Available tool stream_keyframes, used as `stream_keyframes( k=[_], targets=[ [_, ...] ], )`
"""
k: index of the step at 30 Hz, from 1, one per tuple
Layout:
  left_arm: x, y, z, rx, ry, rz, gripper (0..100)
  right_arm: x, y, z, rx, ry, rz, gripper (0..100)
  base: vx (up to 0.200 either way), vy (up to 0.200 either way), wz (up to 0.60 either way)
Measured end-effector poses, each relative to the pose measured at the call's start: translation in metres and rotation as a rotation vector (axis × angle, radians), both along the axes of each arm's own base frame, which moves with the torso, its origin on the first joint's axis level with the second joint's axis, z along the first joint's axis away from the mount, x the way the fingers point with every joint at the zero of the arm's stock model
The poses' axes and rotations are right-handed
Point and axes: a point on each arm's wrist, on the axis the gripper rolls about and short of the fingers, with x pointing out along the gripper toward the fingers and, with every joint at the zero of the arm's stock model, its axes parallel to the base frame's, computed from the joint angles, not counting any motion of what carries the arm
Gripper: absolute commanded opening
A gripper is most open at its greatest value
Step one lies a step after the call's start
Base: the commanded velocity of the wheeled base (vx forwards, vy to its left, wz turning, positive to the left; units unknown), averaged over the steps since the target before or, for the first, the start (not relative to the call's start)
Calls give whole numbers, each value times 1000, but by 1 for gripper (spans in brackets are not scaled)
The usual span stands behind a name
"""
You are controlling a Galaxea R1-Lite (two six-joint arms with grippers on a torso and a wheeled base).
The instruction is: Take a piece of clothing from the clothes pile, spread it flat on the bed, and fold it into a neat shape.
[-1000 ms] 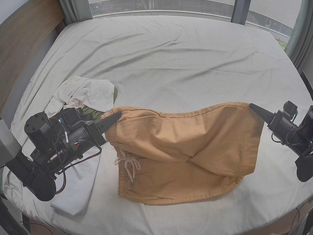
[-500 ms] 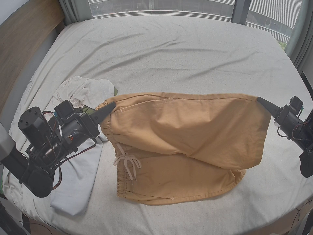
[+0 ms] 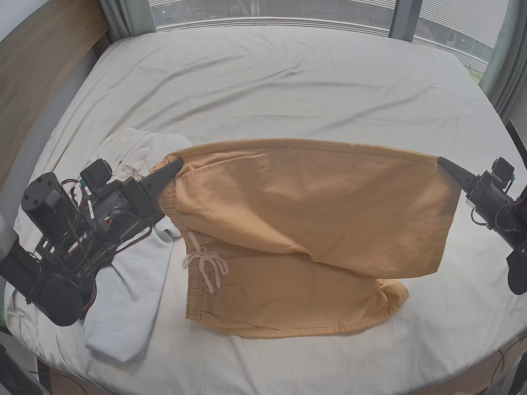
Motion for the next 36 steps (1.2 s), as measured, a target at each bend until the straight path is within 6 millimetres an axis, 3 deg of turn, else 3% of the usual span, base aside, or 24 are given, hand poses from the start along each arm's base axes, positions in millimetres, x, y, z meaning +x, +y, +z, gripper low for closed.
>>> stream_keyframes(
  k=[13, 28, 36],
  targets=[
    [-3, 0, 4, -19, -2, -16, 0, -12, -2, 16, 13, -36, 36, 0, 0, 0, 0],
    [-3, 0, 3, -20, 4, -17, 0, -13, -2, 14, 44, -4, 55, 0, 0, 0, 0],
    [-4, 2, 12, -31, -28, -13, 0, -20, -5, 33, 56, -62, 48, 0, 0, 0, 0]
  ],
)
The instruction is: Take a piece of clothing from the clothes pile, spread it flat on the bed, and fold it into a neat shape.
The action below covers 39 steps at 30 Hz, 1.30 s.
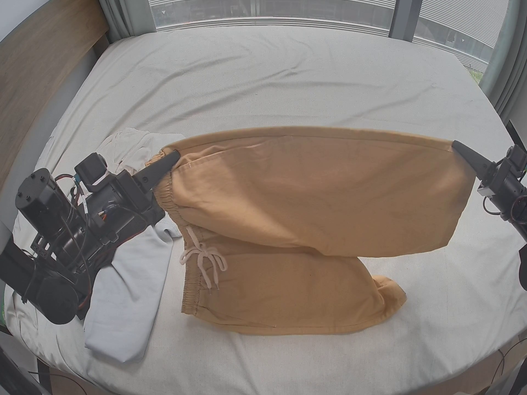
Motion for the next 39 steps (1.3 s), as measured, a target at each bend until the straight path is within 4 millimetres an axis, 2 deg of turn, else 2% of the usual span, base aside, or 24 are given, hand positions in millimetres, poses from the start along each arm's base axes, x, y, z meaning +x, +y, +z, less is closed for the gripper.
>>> stream_keyframes(
  k=[6, 11, 18, 22, 39],
  targets=[
    [-5, 1, 6, -6, -22, -3, 0, -8, 1, 10, 7, -34, 4, 0, 0, 0, 0],
    [-3, 0, 2, 3, -10, 1, 0, -7, 1, 1, 3, -6, 4, 0, 0, 0, 0],
    [5, 3, -8, 34, 4, 26, 0, 7, -1, -17, -31, 35, -17, 0, 0, 0, 0],
    [7, 4, -7, 33, 0, 32, 0, 10, -2, -19, -31, 41, -21, 0, 0, 0, 0],
    [1, 10, 8, 2, -38, 36, 0, 10, -12, -7, -15, 6, -52, 0, 0, 0, 0]
  ],
)
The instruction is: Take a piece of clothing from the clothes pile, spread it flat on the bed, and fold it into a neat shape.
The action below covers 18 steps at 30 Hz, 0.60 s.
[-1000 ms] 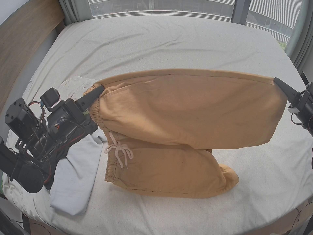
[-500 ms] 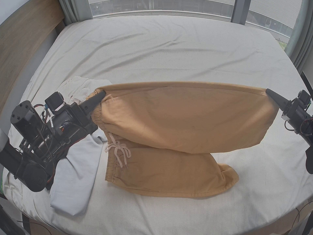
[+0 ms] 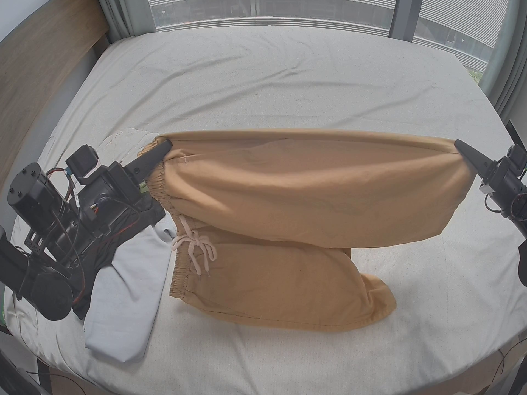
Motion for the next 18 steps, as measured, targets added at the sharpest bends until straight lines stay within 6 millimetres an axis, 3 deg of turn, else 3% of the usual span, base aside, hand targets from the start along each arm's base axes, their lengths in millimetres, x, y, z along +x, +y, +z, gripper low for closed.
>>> stream_keyframes(
  k=[18],
  targets=[
    [11, -4, -4, 4, 3, 4, 0, 4, 10, 1, 3, 2, 34, 0, 0, 0, 0]
  ],
)
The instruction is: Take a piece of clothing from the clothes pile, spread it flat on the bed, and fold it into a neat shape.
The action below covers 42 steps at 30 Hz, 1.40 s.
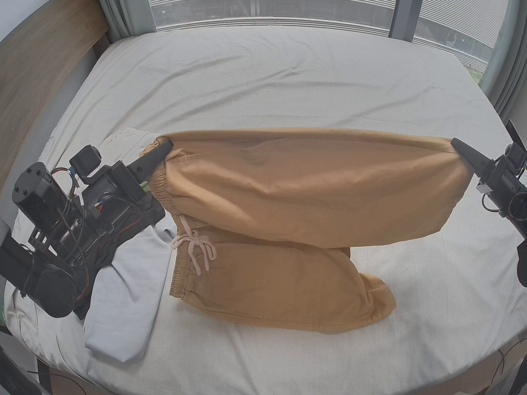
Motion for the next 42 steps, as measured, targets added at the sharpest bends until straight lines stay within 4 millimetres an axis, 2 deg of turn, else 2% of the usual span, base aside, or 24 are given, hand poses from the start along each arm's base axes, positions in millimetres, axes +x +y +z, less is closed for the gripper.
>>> stream_keyframes(
  k=[8, 24, 42],
  targets=[
    [27, -6, -13, 8, 18, 14, 0, 25, -1, 2, 0, 19, 7, 0, 0, 0, 0],
    [55, -7, -17, -7, 3, 49, 0, 65, -6, -9, 2, 57, 1, 0, 0, 0, 0],
    [102, -14, -39, -37, -2, 128, 0, 103, -8, -16, 2, 58, 5, 0, 0, 0, 0]
  ],
)
